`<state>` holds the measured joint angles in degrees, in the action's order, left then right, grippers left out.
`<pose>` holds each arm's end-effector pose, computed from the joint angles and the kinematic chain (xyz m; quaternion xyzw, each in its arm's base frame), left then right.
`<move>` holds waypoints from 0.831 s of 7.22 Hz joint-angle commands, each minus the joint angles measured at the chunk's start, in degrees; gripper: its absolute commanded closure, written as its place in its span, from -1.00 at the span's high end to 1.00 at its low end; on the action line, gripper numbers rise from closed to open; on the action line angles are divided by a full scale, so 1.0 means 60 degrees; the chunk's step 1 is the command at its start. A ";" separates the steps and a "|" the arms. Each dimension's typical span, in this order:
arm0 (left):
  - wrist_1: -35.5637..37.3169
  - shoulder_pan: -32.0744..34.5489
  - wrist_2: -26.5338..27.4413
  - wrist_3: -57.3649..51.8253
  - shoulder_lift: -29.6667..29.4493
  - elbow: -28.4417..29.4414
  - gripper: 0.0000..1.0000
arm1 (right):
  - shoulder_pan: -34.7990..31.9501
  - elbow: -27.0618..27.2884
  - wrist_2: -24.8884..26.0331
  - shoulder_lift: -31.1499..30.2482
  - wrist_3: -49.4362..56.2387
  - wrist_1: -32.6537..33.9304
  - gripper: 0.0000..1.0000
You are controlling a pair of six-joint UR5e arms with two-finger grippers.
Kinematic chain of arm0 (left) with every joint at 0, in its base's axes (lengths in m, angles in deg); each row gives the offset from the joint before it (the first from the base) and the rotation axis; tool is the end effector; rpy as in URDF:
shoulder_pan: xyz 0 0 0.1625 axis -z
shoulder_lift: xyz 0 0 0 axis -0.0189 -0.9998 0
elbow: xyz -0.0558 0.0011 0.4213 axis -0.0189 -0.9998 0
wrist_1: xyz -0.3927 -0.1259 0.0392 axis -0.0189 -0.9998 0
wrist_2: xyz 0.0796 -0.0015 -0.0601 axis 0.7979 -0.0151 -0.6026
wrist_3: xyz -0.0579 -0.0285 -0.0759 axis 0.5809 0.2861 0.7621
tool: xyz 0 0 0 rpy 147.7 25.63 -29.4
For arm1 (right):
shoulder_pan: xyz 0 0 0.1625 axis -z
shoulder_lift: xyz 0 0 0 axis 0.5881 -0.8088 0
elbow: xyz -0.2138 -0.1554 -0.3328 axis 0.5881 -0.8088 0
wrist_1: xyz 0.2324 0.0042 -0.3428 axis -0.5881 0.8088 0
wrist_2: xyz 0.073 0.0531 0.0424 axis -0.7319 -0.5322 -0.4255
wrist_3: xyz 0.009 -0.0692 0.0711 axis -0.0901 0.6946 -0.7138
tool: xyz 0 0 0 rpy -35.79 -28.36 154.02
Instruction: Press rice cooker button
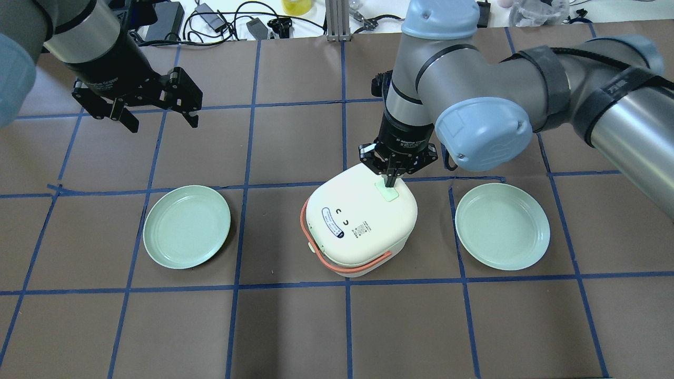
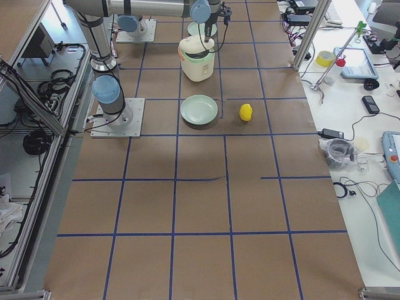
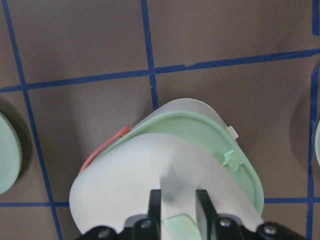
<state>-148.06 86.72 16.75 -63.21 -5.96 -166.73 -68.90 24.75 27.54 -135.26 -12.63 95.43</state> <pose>-0.1155 -0.4886 0.5024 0.0207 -0.9996 0.0193 0.0043 0.2840 -0.4783 0.4301 0.0654 0.9937 0.0228 0.0879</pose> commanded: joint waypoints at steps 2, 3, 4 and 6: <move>0.0000 0.0000 0.0000 -0.0001 0.0000 0.0000 1.00 | 0.0054 -0.1558 0.0222 -0.0110 -0.0554 -0.1031 1.00; 0.0000 0.0000 0.0000 0.0013 0.0000 0.0000 1.00 | 0.0098 -0.1969 0.1050 -0.0109 -0.0336 -0.1604 1.00; 0.0000 0.0000 0.0000 -0.0001 0.0000 0.0000 1.00 | 0.0200 -0.2031 0.1348 -0.0095 0.0319 -0.1856 1.00; 0.0000 0.0000 0.0000 0.0013 0.0000 0.0000 1.00 | 0.1263 -0.2032 0.1776 -0.0080 0.0950 -0.2164 1.00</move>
<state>-148.06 86.72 16.75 -63.19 -5.96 -166.73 -65.39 12.76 36.73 -135.75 -10.05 84.11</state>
